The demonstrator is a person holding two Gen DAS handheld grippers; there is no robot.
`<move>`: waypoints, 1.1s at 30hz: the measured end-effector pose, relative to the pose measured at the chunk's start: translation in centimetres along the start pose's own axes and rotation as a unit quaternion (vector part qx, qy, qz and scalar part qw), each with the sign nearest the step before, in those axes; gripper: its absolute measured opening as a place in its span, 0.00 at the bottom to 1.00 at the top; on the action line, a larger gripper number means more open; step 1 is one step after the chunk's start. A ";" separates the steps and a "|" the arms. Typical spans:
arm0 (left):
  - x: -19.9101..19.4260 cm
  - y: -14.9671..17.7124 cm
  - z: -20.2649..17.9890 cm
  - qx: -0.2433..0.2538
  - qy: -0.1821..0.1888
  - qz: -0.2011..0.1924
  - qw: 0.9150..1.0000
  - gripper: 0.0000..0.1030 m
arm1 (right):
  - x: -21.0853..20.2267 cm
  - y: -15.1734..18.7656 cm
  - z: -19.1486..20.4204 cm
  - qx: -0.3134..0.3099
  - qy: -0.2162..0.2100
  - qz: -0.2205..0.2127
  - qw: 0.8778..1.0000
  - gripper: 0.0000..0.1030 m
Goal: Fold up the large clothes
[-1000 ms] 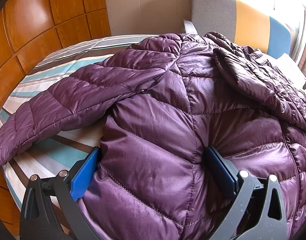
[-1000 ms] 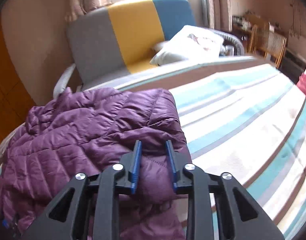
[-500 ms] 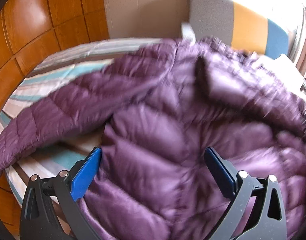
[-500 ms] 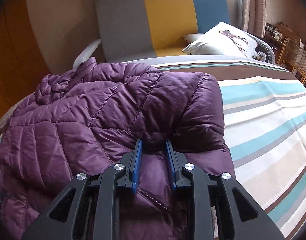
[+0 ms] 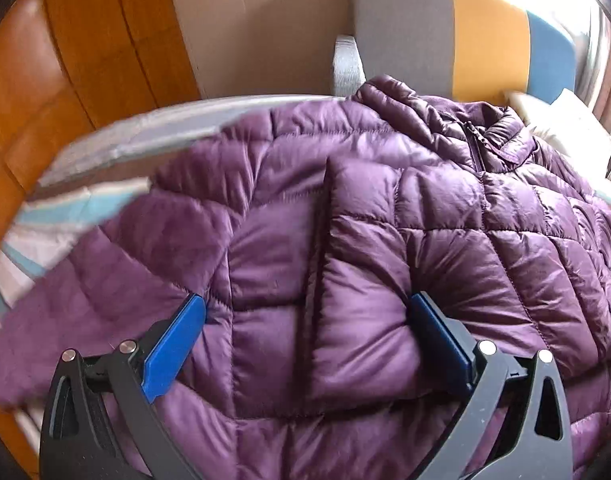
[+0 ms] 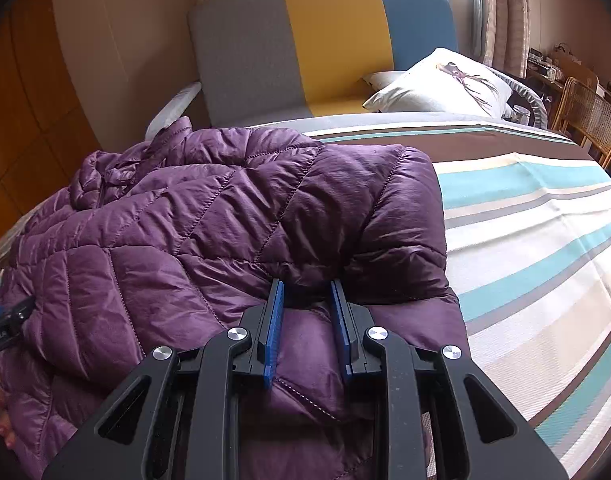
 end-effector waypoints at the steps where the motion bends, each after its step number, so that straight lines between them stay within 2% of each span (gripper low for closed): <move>1: 0.0 0.1 0.2 -0.007 0.006 -0.005 1.000 0.98 | 0.0 0.0 0.0 0.000 0.000 0.000 1.000 0.24; 7: -0.7 0.4 0.8 -0.008 0.017 -0.010 1.000 0.98 | 0.1 0.0 0.2 -0.005 0.007 -0.003 1.000 0.24; 13: -4.2 1.4 3.5 -0.046 0.011 -0.041 0.998 0.98 | 0.2 0.1 0.5 -0.011 0.016 -0.005 1.000 0.24; 18: -7.3 2.1 7.1 -0.067 -0.028 -0.074 0.995 0.98 | 0.2 0.1 0.5 -0.012 0.017 -0.006 1.000 0.24; 23: -9.5 3.3 10.8 -0.089 -0.056 -0.087 0.991 0.98 | 0.2 0.1 0.5 -0.012 0.019 -0.006 1.000 0.24; 28: -10.7 5.3 15.1 -0.138 -0.074 -0.091 0.983 0.98 | 0.2 0.1 0.5 -0.013 0.019 -0.007 1.000 0.24; 31: -11.9 7.0 18.0 -0.178 -0.082 -0.098 0.976 0.98 | 0.2 0.1 0.5 -0.014 0.022 -0.007 1.000 0.24; 33: -12.8 8.2 20.5 -0.210 -0.099 -0.104 0.967 0.97 | 0.2 0.1 0.5 -0.015 0.023 -0.008 1.000 0.24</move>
Point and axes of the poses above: each gripper's, at about its wrist camera, not at the fingertips, and x roughly the way its jaws point, z to its left, y to its underside, the point moved 8 cm from there along x, roughly the way its jaws point, and after that the axes turned 14 degrees about y, right-handed, at the moved point
